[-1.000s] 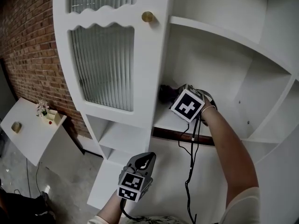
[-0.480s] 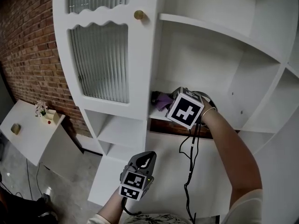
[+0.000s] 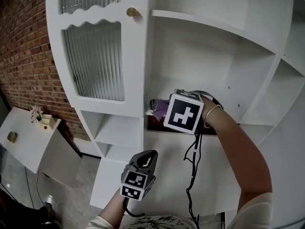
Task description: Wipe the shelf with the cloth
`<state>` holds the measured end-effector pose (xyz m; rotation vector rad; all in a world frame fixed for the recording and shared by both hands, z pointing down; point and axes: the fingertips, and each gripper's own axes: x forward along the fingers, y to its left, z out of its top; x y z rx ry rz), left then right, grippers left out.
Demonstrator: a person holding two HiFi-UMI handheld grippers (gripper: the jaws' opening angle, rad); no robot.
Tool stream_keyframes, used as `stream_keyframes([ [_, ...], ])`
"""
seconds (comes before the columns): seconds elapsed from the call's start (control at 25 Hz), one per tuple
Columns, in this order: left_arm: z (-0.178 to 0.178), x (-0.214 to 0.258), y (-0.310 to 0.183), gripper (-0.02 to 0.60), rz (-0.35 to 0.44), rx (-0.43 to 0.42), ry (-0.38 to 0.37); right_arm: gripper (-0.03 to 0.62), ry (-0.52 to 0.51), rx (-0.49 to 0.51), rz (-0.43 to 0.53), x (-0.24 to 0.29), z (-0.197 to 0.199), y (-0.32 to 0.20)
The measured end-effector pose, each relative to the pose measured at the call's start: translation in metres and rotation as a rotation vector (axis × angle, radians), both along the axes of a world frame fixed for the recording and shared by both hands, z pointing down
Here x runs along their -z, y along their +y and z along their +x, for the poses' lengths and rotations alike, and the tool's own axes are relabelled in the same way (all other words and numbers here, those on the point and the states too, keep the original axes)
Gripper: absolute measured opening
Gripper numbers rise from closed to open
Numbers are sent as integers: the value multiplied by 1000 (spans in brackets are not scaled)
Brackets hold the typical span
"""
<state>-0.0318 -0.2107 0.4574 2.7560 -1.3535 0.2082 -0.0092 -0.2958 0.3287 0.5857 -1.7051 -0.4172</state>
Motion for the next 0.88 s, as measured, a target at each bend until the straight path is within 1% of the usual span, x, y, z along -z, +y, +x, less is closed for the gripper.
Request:
stream_keyframes([
  [0.16,5,-2,4,14,-3,-17,-4,66,46,-2,-25,3,12,16],
  [0.24,8,-3,3,14,-6,-21,0,67,52,-9,0,11,22,15],
  [0.32,14,-4,0,14,-10,-29,2,69,40,-32,57,22,34,6],
  [0.44,28,-4,-6,14,-13,-52,-1,69,-2,-119,173,43,59,-22],
  [0.56,42,-6,-8,14,-13,-73,-7,71,-3,-193,248,51,85,-52],
  [0.76,55,-12,-15,14,-19,-79,-20,71,35,-222,326,44,118,-104],
  [0.88,56,-14,-23,14,-26,-61,-21,71,60,-224,333,32,129,-132],
])
